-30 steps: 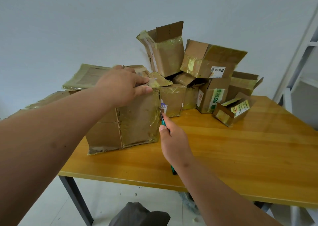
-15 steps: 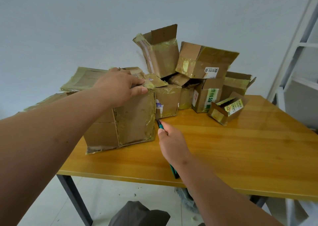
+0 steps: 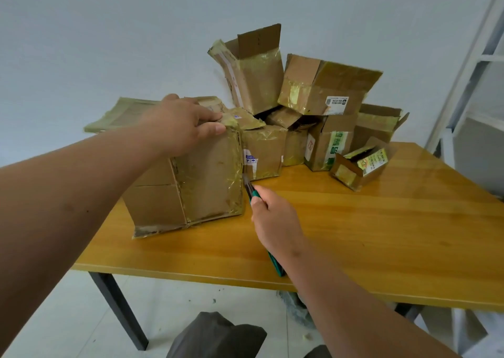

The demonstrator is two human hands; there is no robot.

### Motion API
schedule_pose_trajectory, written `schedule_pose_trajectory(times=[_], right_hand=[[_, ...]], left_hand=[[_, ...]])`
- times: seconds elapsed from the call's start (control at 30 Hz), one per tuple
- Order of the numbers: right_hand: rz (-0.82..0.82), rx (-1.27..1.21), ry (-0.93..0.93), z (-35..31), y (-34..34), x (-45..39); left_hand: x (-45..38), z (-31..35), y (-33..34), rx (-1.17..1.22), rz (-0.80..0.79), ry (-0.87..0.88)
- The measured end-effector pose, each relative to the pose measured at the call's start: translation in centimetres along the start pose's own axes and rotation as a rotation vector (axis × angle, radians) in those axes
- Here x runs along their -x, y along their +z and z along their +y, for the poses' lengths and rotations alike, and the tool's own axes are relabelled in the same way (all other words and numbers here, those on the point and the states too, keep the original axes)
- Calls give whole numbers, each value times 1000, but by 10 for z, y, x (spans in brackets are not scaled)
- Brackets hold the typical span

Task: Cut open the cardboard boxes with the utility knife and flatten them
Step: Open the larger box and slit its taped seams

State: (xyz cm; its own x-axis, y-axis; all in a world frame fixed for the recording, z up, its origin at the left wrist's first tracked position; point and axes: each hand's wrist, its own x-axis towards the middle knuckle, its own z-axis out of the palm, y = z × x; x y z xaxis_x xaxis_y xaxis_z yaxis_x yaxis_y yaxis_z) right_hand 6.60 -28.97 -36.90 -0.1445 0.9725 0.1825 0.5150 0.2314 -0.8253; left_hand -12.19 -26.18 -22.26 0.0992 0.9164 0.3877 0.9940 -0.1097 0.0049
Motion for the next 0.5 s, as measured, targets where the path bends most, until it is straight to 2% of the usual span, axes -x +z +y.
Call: schedule_pose_trajectory(times=[0.2,0.5], right_hand=[[40,40,-118,-11,-5,1],[83,53,-153,-19,7,-10]], left_hand=[[-8,-17,-3,20,-5,45],[-16,-25,-4,82,38,57]])
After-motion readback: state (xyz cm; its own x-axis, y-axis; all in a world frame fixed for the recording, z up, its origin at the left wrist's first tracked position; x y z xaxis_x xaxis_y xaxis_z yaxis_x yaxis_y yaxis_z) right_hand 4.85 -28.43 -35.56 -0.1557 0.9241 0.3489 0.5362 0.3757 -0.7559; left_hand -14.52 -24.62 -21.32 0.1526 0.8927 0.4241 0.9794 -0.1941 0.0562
